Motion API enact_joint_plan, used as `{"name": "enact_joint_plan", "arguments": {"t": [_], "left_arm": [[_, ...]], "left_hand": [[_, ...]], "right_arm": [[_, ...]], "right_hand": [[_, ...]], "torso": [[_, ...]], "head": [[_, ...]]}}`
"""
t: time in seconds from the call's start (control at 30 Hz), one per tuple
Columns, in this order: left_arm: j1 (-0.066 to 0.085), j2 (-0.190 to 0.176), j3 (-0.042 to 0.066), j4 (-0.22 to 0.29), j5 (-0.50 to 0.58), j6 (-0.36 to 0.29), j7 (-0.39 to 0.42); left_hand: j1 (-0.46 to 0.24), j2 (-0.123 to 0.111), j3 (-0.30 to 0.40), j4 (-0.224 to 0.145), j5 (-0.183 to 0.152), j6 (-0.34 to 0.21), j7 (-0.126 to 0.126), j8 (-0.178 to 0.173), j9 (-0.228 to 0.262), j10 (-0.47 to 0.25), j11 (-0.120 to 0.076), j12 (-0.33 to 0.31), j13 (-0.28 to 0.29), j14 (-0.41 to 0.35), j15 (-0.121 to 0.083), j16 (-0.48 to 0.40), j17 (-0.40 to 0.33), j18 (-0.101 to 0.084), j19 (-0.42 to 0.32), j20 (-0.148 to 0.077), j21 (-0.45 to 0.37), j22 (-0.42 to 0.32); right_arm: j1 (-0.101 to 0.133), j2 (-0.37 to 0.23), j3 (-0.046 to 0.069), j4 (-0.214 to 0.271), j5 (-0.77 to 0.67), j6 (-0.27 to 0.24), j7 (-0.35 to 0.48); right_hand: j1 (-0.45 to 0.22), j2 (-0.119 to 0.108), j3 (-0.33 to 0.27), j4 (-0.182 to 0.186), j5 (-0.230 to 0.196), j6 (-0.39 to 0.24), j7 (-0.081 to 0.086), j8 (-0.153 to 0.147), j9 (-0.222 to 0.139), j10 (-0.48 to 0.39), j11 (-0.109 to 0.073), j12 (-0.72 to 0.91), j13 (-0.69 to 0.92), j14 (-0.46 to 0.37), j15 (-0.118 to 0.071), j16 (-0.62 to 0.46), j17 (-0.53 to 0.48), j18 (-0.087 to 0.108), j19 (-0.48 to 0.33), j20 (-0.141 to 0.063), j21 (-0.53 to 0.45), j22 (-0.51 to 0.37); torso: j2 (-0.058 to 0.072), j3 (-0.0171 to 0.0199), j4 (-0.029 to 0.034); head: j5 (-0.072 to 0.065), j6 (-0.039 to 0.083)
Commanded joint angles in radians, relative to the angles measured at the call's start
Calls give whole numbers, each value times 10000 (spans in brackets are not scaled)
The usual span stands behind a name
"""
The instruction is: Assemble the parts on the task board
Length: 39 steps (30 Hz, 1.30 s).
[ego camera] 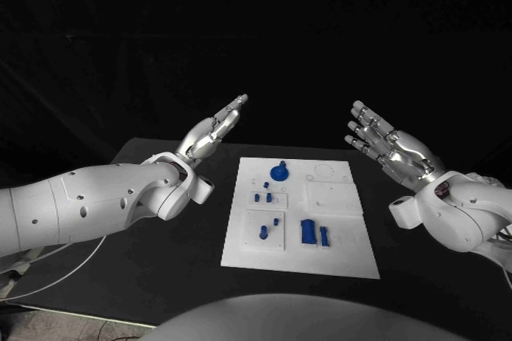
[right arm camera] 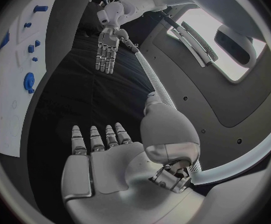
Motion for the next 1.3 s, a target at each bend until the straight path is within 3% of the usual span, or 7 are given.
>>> {"name": "enact_joint_plan", "arguments": {"t": [0.03,0.17,0.23,0.3,0.53,0.6,1.3], "left_arm": [[-127,120,204,87,770,-529,-189],[-370,288,648,183,1676,-1144,-447],[-523,395,929,243,2247,-1532,-610],[-708,523,1268,316,2939,-2002,-807],[-1068,773,1927,458,4281,-2913,-1189],[-1113,805,2010,476,4451,-3029,-1238],[-1142,824,2062,487,4558,-3101,-1268]], "left_hand": [[-1223,907,187,-430,-26,-1028,16,-31,-16,-2,83,-33,-25,-5,48,-35,-10,-64,8,-43,-35,-41],[-2026,907,187,-430,-26,-1028,16,-31,-16,-2,83,-33,-25,-5,48,-35,-10,-64,8,-43,-35,-41],[-2853,907,187,-430,-26,-1028,16,-31,-16,-2,83,-33,-25,-5,48,-35,-10,-64,8,-43,-35,-41],[-2853,907,187,-430,-26,-1028,16,-31,-16,-2,83,-33,-25,-5,48,-35,-10,-64,8,-43,-35,-41],[-2853,907,187,-430,-26,-1028,16,-31,-16,-2,83,-33,-25,-5,48,-35,-10,-64,8,-43,-35,-41],[-2853,907,187,-430,-26,-1028,16,-31,-16,-2,83,-33,-25,-5,48,-35,-10,-64,8,-43,-35,-41],[-2853,907,187,-430,-26,-1028,16,-31,-16,-2,83,-33,-25,-5,48,-35,-10,-64,8,-43,-35,-41]], "right_arm": [[-127,263,161,-90,422,-744,-28],[-358,733,513,-271,967,-1650,-84],[-505,1030,735,-386,1311,-2222,-119],[-704,1435,1038,-542,1781,-3002,-167],[-1156,2351,1725,-895,2843,-4767,-275],[-1228,2497,1834,-951,3012,-5049,-292],[-1323,2689,1978,-1025,3235,-5419,-315]], "right_hand": [[-2874,-226,449,-727,-283,-1015,518,-110,-170,-10,383,-35,-10,19,-173,-28,-8,-466,0,-645,-37,-10],[-3714,-226,570,-946,-283,-1015,680,-110,-170,-10,1166,-35,-10,19,-173,-28,-8,-494,0,-838,-37,-10],[-4120,-226,1313,-1038,-283,-1015,757,-110,-170,-10,1166,-35,-10,19,-173,-28,-8,-1299,0,-932,-37,-10],[-4559,-226,1313,-1179,-283,-1015,1535,-110,-170,-10,1166,-35,-10,19,-173,-28,-8,-1299,0,-1019,-37,-10],[-5590,-226,1313,-1449,-283,-1015,1535,-110,-170,-10,1166,-35,-10,19,-173,-28,-8,-1299,0,-1222,-37,-10],[-5842,-226,1313,-1507,-283,-1015,1535,-110,-170,-10,1166,-35,-10,19,-173,-28,-8,-1299,0,-1969,-37,-10],[-7521,-226,1313,-2240,-283,-1015,1535,-110,-170,-10,1166,-35,-10,19,-173,-28,-8,-1299,0,-1969,-37,-10]], "torso": [[90,-51,-27],[201,-111,-64],[271,-150,-87],[366,-202,-118],[575,-317,-187],[608,-335,-198],[648,-357,-211]], "head": [[-115,322],[-273,775],[-372,1062],[-508,1452],[-804,2306],[-851,2440],[-908,2605]]}}
